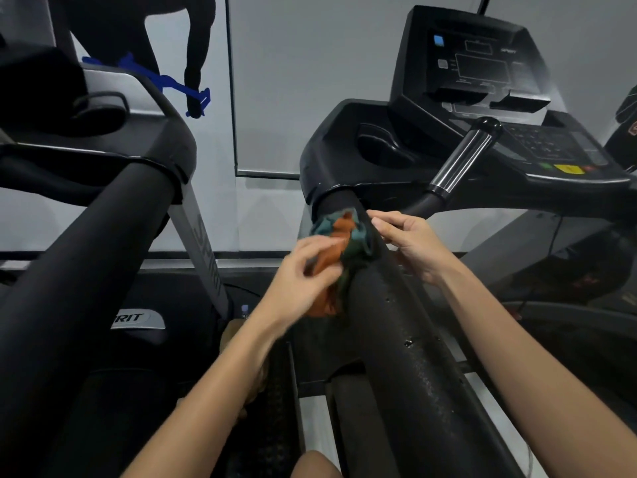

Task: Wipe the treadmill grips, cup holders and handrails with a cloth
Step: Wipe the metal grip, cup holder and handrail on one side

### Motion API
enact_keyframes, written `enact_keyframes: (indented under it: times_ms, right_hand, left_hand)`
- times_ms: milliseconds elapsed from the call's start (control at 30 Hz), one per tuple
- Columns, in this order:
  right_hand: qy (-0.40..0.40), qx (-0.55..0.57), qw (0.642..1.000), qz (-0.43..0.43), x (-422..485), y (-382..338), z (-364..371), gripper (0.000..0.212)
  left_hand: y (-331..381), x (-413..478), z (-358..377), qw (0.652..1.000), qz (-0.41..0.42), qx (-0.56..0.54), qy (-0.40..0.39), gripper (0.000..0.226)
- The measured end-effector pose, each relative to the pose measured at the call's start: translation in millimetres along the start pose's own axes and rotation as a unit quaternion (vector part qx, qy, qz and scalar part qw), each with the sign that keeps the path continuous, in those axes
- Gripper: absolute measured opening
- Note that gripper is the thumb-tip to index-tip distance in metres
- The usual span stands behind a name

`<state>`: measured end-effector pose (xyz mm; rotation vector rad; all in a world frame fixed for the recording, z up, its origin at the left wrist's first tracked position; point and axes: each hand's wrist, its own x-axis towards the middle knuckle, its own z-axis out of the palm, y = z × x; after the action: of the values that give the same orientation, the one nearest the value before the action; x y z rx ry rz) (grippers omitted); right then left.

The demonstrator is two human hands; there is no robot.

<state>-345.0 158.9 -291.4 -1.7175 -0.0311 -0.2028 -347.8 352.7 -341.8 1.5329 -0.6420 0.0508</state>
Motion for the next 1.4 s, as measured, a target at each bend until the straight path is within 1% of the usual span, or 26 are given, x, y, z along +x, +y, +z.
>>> enact_keyframes:
  times_ms: [100, 167, 233, 367, 433, 567, 633, 700, 733, 800, 867, 933, 1067, 1200, 1300, 1400]
  right_hand:
    - [0.0, -0.005, 1.0, -0.006, 1.9, 0.2, 0.1, 0.028]
    - [0.002, 0.0, 1.0, 0.001, 1.8, -1.0, 0.5, 0.031]
    - [0.001, 0.012, 1.0, 0.005, 0.4, -1.3, 2.0, 0.034]
    - [0.022, 0.005, 1.0, 0.0, -8.6, -1.0, 9.2, 0.033]
    - [0.03, 0.011, 0.999, 0.008, -12.0, -0.6, 10.5, 0.034]
    - [0.033, 0.025, 0.999, 0.024, -18.8, -1.4, 7.9, 0.033]
    - [0.024, 0.024, 0.999, 0.022, -21.8, -0.4, 6.2, 0.031]
    - [0.02, 0.026, 0.999, 0.021, -24.8, 0.1, 5.2, 0.028]
    - [0.021, 0.027, 0.999, 0.022, -25.8, 0.8, 5.1, 0.028]
    - [0.023, 0.031, 0.999, 0.025, -26.9, 2.3, 5.1, 0.026]
    - [0.02, 0.037, 0.999, 0.024, -27.2, 2.6, 6.2, 0.024]
    - [0.02, 0.035, 0.999, 0.024, -28.1, 2.0, 6.4, 0.024]
    - [0.019, 0.035, 0.999, 0.027, -30.3, -0.1, 6.3, 0.03]
    - [0.021, 0.058, 0.998, 0.027, -28.8, 2.7, 7.2, 0.03]
    - [0.019, 0.079, 0.996, 0.03, -26.0, 6.3, 6.7, 0.026]
    - [0.018, 0.075, 0.997, 0.03, -25.0, 7.0, 5.7, 0.022]
  left_hand:
    - [2.7, -26.9, 5.2, 0.999, 0.033, 0.0, -0.031, 0.047]
    - [3.8, -17.7, 4.4, 0.999, 0.029, 0.012, -0.037, 0.045]
    - [4.3, 5.4, 0.0, 0.998, 0.005, 0.048, -0.034, 0.043]
    - [12.2, 46.8, -3.9, 0.994, -0.071, 0.054, -0.063, 0.062]
    - [11.6, 54.7, -4.7, 0.993, -0.085, 0.063, -0.058, 0.062]
    - [5.5, 31.8, -4.2, 0.998, -0.057, 0.02, -0.016, 0.036]
    - [4.4, 5.6, -1.7, 1.0, -0.019, 0.015, -0.011, 0.038]
    - [6.9, -20.8, 2.4, 0.999, 0.021, 0.007, -0.042, 0.04]
    - [8.5, -29.8, 4.1, 0.998, 0.029, 0.002, -0.058, 0.038]
    - [9.2, -32.0, 4.5, 0.997, 0.039, 0.008, -0.064, 0.036]
    - [7.6, -14.9, 1.4, 0.997, 0.033, 0.036, -0.054, 0.036]
    - [5.1, 11.5, -1.6, 0.998, 0.01, 0.051, -0.043, 0.037]
    - [2.7, 44.9, -2.0, 0.997, -0.045, 0.057, -0.013, 0.042]
    - [-0.5, 18.8, 3.1, 0.999, -0.041, -0.012, 0.031, 0.03]
    - [-3.2, -17.2, 8.5, 0.998, -0.024, -0.036, 0.044, 0.039]
    - [-2.5, -37.3, 13.0, 0.998, 0.008, -0.049, 0.031, 0.045]
